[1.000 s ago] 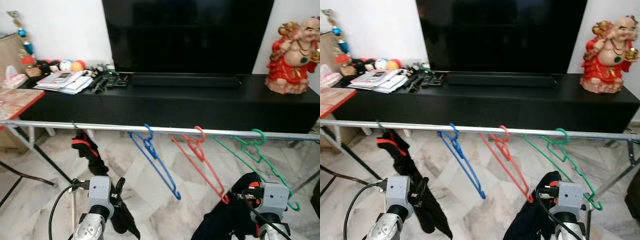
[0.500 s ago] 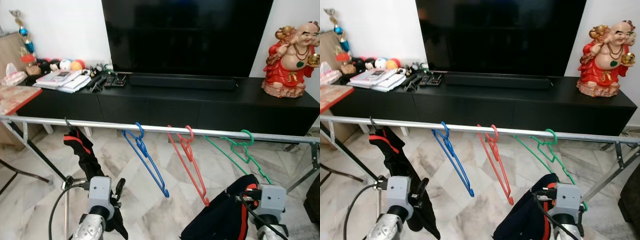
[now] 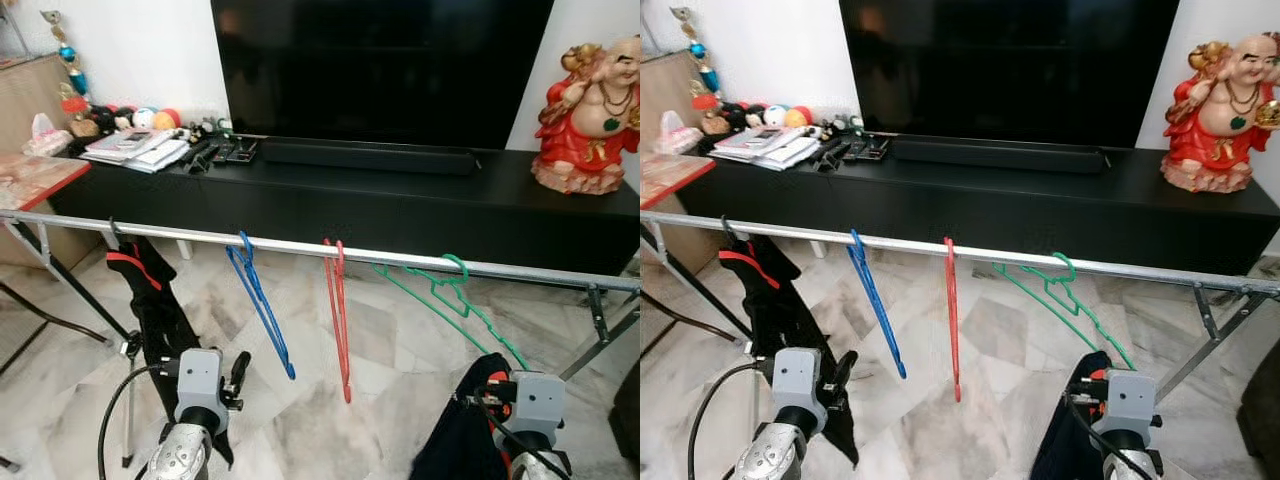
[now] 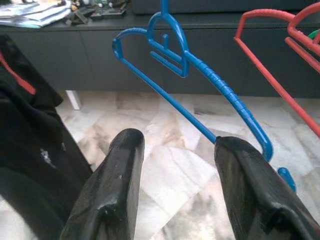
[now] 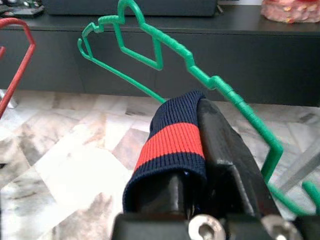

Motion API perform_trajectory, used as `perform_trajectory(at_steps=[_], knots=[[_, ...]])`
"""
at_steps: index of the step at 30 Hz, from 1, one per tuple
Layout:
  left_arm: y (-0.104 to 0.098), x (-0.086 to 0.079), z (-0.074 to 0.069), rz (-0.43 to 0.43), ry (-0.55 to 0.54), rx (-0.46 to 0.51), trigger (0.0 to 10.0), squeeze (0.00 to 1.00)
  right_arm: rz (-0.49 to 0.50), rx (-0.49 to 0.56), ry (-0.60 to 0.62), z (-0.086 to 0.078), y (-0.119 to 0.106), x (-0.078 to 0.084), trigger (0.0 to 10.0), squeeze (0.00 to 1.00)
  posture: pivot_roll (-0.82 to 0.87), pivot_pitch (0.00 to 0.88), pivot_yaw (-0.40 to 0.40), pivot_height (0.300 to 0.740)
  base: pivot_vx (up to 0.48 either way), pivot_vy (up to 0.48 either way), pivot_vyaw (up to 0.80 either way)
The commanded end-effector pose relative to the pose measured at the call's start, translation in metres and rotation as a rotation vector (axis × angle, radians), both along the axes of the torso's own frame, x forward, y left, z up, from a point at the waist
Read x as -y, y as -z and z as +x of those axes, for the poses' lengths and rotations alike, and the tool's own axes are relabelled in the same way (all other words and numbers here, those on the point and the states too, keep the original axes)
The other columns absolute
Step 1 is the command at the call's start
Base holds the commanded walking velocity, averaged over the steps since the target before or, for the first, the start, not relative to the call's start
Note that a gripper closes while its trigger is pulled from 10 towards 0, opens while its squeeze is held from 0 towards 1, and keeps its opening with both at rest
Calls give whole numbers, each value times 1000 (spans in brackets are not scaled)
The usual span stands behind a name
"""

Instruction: Hang hanger

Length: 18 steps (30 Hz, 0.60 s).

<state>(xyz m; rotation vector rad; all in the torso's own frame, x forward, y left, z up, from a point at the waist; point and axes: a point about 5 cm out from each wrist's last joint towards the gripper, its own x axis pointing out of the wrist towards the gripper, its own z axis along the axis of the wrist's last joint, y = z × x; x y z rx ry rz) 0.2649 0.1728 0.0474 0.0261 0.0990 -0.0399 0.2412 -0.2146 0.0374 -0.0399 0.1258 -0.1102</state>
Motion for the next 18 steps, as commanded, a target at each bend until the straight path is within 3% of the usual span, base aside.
perform_trajectory(at_steps=[1, 10, 18], knots=[[-5, -4, 1, -3, -15, 18, 10000, 0, 1, 20, -14, 4, -4, -3, 10000, 0, -10, 0, 22, 740, 0, 0, 0], [-7, -3, 4, -7, -13, 21, 10000, 0, 9, 7, -36, 4, -1, -5, 10000, 0, -11, 0, 24, 740, 0, 0, 0], [-9, -2, 5, -10, -8, 26, 10000, 0, 8, -13, -73, 4, 2, -10, 10000, 0, -11, 0, 24, 740, 289, 0, 0]])
